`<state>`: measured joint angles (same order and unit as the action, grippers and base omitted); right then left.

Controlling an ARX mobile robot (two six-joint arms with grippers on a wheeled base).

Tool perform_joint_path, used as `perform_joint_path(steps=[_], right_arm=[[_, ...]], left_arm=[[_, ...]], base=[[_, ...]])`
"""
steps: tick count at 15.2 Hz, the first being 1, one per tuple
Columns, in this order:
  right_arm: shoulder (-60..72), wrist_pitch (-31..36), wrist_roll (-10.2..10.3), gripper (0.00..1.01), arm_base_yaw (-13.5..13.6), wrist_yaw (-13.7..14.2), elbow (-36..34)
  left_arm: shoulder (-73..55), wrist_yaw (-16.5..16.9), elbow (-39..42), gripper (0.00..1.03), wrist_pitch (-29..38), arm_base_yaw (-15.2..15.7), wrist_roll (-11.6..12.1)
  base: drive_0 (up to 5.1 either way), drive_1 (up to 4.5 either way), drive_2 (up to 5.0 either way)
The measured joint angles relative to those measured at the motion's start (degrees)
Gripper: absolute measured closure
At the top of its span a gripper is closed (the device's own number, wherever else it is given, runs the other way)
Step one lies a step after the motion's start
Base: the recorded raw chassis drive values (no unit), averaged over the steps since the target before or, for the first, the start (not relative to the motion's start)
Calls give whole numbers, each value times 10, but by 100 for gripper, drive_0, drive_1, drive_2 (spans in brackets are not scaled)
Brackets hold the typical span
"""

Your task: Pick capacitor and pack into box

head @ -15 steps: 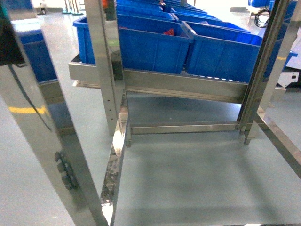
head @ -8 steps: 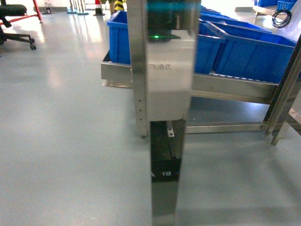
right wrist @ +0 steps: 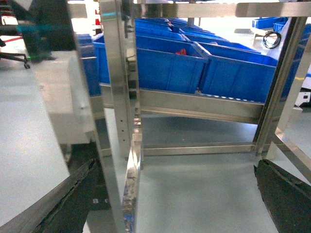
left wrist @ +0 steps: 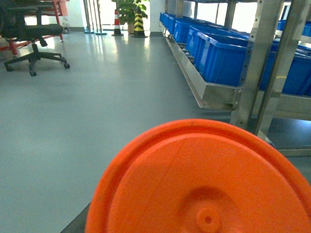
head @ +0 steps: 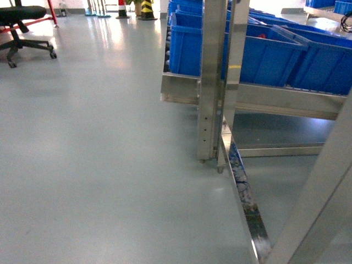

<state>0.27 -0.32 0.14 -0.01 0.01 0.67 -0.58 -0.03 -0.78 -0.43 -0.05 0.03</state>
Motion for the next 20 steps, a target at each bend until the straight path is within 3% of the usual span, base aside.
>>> perform_joint_path(steps=[20], right_arm=[[0, 2, 0, 3, 0, 0, 0]], left_arm=[[0, 0, 0, 60, 1, 0, 0]], base=[[-500, 246, 246]])
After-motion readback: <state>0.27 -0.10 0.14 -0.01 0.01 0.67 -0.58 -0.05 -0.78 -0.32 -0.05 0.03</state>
